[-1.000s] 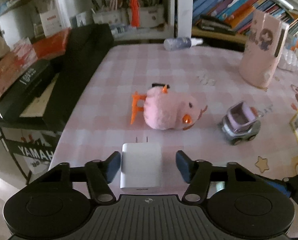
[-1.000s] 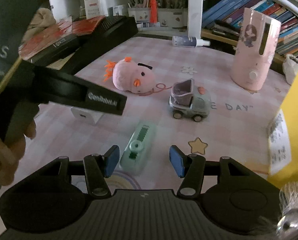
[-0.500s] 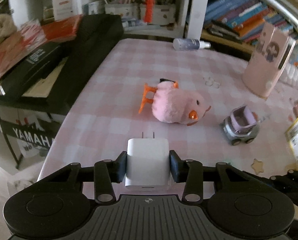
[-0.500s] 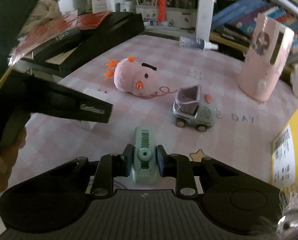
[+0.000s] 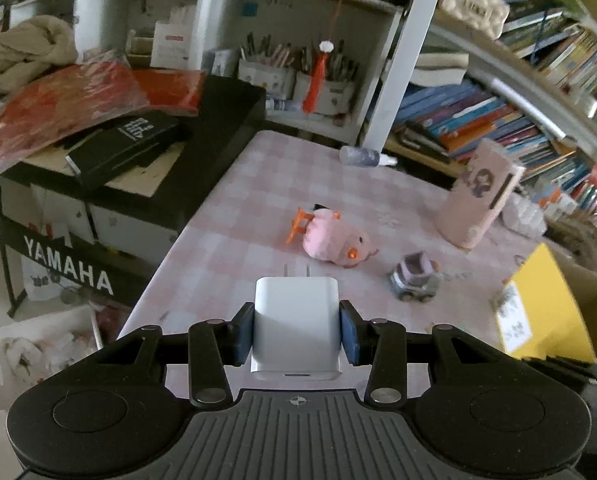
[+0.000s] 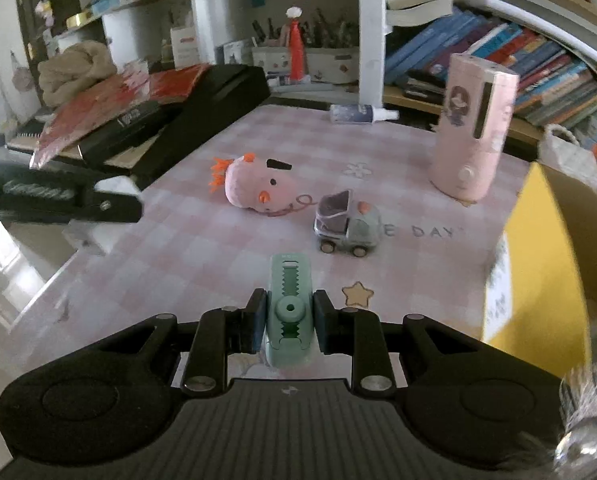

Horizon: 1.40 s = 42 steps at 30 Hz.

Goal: Organize objects
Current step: 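Carry the white charger and mint-green toy toward the yellow box with both tools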

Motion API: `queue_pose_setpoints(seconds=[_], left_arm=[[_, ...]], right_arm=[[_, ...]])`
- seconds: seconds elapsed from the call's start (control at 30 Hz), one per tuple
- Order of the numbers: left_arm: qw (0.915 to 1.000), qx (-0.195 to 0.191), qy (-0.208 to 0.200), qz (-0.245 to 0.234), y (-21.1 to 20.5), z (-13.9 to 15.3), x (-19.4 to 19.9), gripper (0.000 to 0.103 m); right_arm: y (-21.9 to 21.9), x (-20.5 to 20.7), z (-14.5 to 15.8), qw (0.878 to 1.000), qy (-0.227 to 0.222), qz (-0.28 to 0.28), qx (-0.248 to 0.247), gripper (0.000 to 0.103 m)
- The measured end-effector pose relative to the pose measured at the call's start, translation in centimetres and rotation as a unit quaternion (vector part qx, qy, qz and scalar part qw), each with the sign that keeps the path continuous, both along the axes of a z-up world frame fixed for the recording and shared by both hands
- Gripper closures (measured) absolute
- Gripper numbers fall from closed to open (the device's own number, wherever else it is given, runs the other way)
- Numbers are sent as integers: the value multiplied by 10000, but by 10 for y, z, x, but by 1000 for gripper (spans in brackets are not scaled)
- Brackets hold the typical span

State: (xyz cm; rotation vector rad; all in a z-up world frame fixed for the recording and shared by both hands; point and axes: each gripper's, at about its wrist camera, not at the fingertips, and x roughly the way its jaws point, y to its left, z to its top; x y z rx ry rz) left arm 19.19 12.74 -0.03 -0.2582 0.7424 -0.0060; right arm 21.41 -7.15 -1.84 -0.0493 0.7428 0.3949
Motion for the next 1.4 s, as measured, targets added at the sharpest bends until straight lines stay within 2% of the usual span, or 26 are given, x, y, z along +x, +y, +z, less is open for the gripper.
queue_pose_setpoints(seconds=[0.13,0.4,0.63,0.87,1.07,1.4], left_arm=[[9999,-111,-67,-50,5,5,-31,62],[9986,-199,-287,-387,11,15,-82,62],[9970,-188,-194,-720,14,10,-119,62],[9936,-206,-176,-1097,9,5,-146,62],[9867,-273,-166,-1592,-11,3,-152,62],[9693,-268,-228,-2435,-54,6,-156,62]], right_arm=[[-6,-20,12,9985,153,-213,472,80],[9,-72,24,9986,-58,-342,401,80],[17,-123,25,9974,-66,-712,106,80],[8,-167,18,9933,71,-1108,310,80],[-6,-199,17,9880,9,-1507,344,80],[-58,-228,17,9631,109,-2644,500,80]])
